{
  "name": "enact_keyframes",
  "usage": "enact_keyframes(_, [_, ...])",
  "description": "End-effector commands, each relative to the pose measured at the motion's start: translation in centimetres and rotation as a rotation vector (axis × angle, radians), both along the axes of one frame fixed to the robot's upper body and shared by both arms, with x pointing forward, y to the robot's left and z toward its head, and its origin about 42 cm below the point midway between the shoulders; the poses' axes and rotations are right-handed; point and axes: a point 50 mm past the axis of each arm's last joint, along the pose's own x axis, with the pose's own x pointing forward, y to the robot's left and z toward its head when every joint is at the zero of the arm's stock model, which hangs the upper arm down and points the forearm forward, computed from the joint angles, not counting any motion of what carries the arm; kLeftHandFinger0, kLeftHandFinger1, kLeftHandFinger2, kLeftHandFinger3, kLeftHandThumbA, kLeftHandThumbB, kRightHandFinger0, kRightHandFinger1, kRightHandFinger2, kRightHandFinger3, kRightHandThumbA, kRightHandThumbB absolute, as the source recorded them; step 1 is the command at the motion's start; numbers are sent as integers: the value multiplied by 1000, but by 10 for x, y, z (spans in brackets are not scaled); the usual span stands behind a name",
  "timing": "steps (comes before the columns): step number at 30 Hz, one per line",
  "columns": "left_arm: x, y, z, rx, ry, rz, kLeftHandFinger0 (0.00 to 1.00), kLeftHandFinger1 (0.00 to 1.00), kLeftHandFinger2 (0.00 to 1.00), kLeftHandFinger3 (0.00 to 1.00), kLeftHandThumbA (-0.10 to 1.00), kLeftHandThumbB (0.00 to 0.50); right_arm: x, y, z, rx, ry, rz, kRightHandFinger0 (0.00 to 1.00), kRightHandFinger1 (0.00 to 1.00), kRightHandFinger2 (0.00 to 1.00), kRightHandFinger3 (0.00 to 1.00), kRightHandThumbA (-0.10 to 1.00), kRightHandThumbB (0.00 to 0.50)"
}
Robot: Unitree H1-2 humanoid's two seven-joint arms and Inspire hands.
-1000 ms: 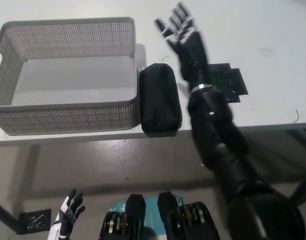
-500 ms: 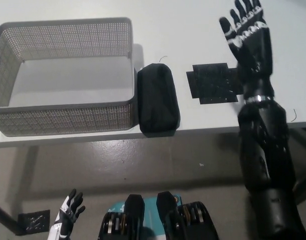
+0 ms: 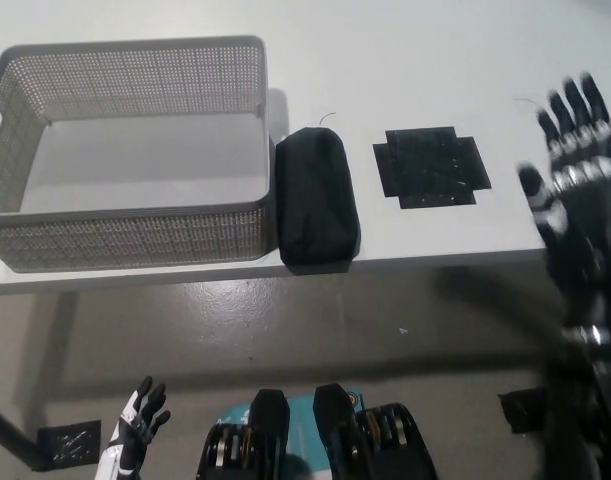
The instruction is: Use the right hand to push the pencil case on the right hand side to the container on the left side
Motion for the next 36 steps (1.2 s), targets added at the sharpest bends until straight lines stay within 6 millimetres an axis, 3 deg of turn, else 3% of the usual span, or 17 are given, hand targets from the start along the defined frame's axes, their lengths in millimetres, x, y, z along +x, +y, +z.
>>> enact_keyframes(1, [-7,7,18,-34,-89,-22,1000,1000,1000,1000,1000,140,-84,-9,7,-190,-71,75,1000,1000,1000,1000,1000,371])
enact_keyframes(6, [-7,8,22,-27,-101,-17,1000,1000,1000,1000,1000,160,-109,-18,-27,-208,39,70,1000,1000,1000,1000,1000,418])
enact_keyframes(8, [-7,9,24,-25,-110,-20,1000,1000,1000,1000,1000,163,-117,-21,-43,-213,89,79,1000,1000,1000,1000,1000,402])
enact_keyframes(10, [-7,10,26,-21,-117,-13,1000,1000,1000,1000,1000,166,-121,-23,-57,-217,130,90,1000,1000,1000,1000,1000,374])
enact_keyframes(15, [-6,14,28,-13,-125,-2,1000,1000,1000,1000,1000,196,-126,-24,-93,-206,279,46,1000,1000,1000,1000,1000,450])
enact_keyframes(18, [-7,16,29,-21,-128,-3,1000,1000,1000,1000,1000,203,-128,-27,-111,-200,339,56,1000,1000,1000,1000,1000,430])
enact_keyframes(21, [-8,16,29,-30,-129,-5,1000,1000,1000,1000,1000,210,-127,-28,-118,-211,367,48,1000,1000,1000,1000,1000,440])
enact_keyframes(26, [-7,15,29,-35,-131,0,1000,1000,1000,1000,1000,207,-116,-26,-131,-227,356,59,1000,1000,1000,1000,1000,399])
enact_keyframes(32, [-7,14,29,-37,-131,-2,1000,1000,1000,1000,1000,194,-107,-19,-137,-165,386,100,1000,1000,1000,1000,1000,397])
enact_keyframes(34, [-7,15,29,-33,-129,-3,1000,1000,1000,1000,1000,185,-104,-18,-137,-162,390,103,1000,1000,1000,1000,1000,419])
enact_keyframes(36, [-3,16,29,-27,-135,3,1000,1000,1000,1000,1000,181,-97,-15,-134,-167,377,102,1000,1000,1000,1000,1000,404])
